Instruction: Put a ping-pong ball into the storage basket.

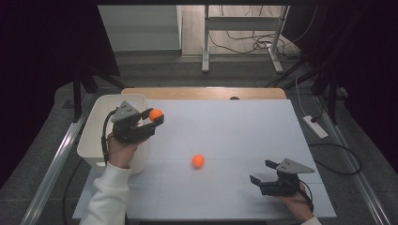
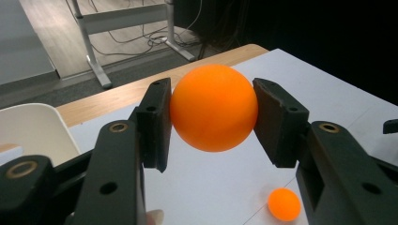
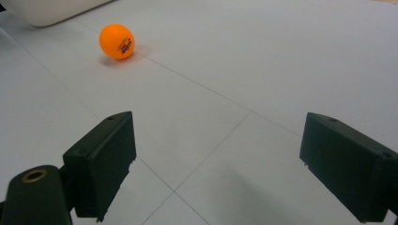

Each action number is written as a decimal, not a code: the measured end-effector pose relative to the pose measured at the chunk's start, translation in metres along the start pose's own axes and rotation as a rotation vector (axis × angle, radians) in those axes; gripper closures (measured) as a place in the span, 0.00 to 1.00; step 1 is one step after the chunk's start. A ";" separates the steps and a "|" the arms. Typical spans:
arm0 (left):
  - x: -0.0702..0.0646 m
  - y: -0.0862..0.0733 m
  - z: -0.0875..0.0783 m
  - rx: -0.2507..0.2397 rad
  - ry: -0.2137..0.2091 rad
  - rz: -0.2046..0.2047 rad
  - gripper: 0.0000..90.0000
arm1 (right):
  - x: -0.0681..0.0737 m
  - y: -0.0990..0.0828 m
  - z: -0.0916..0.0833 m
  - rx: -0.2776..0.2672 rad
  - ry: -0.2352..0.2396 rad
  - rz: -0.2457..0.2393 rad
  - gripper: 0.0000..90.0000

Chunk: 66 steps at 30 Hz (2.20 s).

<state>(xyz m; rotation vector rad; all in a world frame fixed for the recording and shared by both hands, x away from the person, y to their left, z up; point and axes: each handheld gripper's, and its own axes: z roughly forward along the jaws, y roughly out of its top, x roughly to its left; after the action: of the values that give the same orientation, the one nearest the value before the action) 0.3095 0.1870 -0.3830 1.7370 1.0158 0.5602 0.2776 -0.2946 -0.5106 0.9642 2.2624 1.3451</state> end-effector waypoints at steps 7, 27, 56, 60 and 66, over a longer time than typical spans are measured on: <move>0.006 -0.001 -0.003 0.011 0.024 -0.014 0.56 | 0.000 0.000 0.000 -0.001 -0.001 0.001 0.12; 0.022 -0.007 -0.011 0.007 0.086 -0.043 0.56 | 0.000 0.000 0.000 0.000 -0.003 0.000 0.12; 0.048 -0.015 -0.026 0.021 0.166 -0.084 0.56 | 0.000 0.000 0.000 0.001 -0.008 -0.001 0.12; 0.049 -0.016 -0.025 0.034 0.172 -0.080 0.56 | 0.000 0.000 0.000 0.001 -0.009 -0.003 0.12; 0.050 -0.017 -0.022 0.061 0.174 -0.079 0.56 | 0.000 0.000 0.000 0.003 -0.008 -0.002 0.12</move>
<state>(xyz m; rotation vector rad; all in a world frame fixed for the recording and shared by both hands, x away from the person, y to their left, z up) 0.3134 0.2433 -0.3941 1.7156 1.2298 0.6444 0.2774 -0.2942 -0.5104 0.9658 2.2595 1.3353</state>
